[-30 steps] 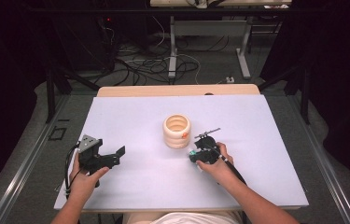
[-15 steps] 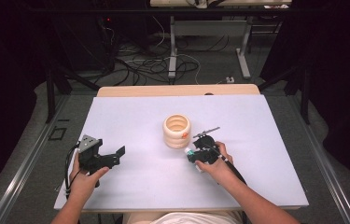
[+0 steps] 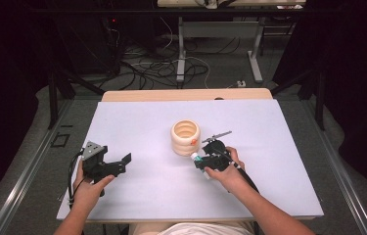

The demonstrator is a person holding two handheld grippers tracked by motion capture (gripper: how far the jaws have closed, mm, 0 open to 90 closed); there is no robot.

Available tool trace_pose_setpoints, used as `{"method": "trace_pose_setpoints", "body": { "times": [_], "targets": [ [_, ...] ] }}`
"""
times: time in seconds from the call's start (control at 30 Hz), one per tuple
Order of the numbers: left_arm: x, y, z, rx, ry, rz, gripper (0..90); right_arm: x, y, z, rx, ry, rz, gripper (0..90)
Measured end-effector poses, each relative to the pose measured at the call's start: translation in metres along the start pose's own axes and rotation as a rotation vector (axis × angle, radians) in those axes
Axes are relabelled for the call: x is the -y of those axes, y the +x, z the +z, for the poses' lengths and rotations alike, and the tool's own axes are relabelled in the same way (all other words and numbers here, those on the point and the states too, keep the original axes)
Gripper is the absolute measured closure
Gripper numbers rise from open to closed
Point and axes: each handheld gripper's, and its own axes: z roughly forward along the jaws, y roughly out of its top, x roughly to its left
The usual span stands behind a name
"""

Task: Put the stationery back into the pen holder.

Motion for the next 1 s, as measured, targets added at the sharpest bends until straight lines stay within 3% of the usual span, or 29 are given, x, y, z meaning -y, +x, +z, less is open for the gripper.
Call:
{"method": "trace_pose_setpoints", "body": {
  "times": [0.23, 0.3, 0.4, 0.73, 0.93, 1.0],
  "targets": [
    [-0.001, -0.001, 0.000, 0.003, -0.006, 0.000, 1.3, -0.005, 0.002, -0.009, -0.015, -0.048, -0.027, 65.5],
    [-0.001, -0.002, -0.001, 0.001, -0.013, 0.000, 1.4, -0.007, 0.002, -0.013, -0.006, -0.038, -0.038, 65.5],
    [-0.002, -0.004, -0.002, 0.002, -0.020, 0.018, 1.4, -0.012, 0.003, -0.018, -0.028, -0.039, -0.028, 65.5],
    [-0.007, -0.020, -0.003, -0.030, -0.043, 0.138, 3.0, -0.040, -0.001, -0.036, -0.060, -0.026, -0.035, 65.5],
    [-0.009, -0.030, -0.002, -0.013, -0.032, 0.205, 5.9, -0.062, -0.004, -0.044, -0.062, -0.011, -0.010, 65.5],
    [-0.009, -0.034, -0.002, -0.010, -0.031, 0.229, 6.7, -0.069, -0.004, -0.046, -0.062, 0.024, -0.012, 65.5]
  ]
}}
